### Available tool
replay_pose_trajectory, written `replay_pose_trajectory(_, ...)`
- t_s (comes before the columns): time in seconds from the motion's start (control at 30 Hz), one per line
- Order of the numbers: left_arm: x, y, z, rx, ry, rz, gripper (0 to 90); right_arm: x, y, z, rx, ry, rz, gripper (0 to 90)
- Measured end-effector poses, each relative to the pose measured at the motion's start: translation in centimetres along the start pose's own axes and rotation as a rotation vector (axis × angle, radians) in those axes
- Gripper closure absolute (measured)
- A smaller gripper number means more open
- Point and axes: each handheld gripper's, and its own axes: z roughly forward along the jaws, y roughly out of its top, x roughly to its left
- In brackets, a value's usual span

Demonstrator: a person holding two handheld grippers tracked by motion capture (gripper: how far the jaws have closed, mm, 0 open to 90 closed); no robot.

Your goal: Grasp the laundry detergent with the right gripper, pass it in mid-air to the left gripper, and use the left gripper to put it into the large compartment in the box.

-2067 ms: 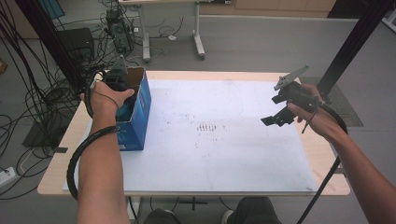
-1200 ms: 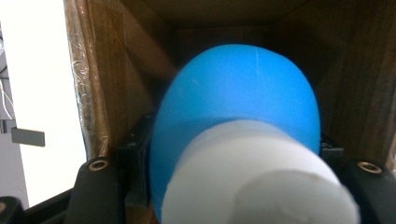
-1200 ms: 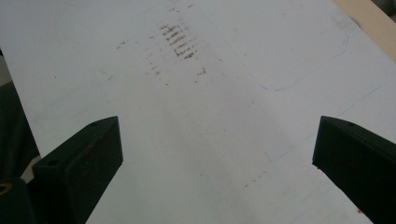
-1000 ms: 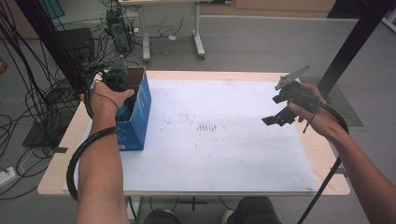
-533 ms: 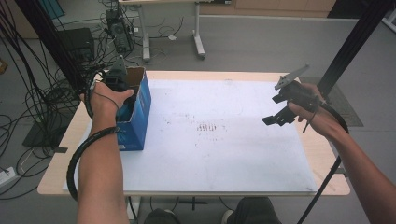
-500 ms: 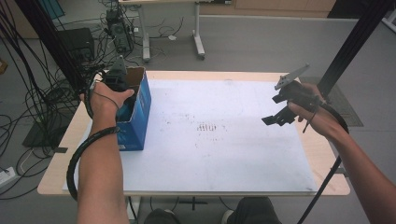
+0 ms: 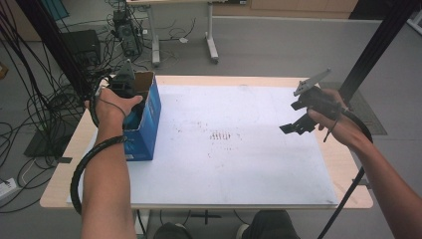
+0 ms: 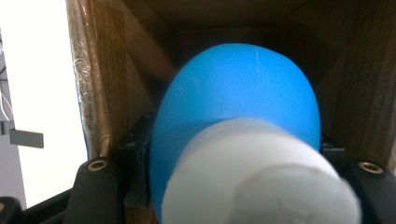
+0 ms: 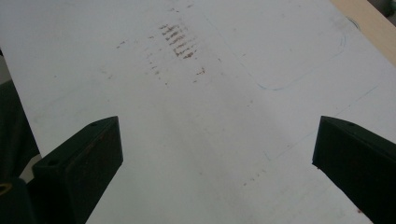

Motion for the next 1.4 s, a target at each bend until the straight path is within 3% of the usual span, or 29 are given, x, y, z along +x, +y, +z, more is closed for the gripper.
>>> replay_pose_trajectory(0.2,0.0,0.0,-0.6,-0.010,-0.009,0.008,31.1,0.1,0.2,0.0,-0.004,0.002,-0.004,1.6)
replay_pose_trajectory(0.7,-0.3,-0.2,-2.8,-0.031,0.013,0.032,27.6,0.6,0.7,-0.4,-0.010,-0.005,-0.014,1.6)
replay_pose_trajectory(1.2,-0.5,-1.0,-5.8,-0.051,0.019,0.060,23.8,1.0,1.5,-0.8,0.009,-0.011,-0.017,1.6)
replay_pose_trajectory(1.4,-1.6,-1.0,-8.0,-0.110,0.022,0.079,21.5,0.9,1.9,-1.0,0.018,-0.019,-0.019,1.5)
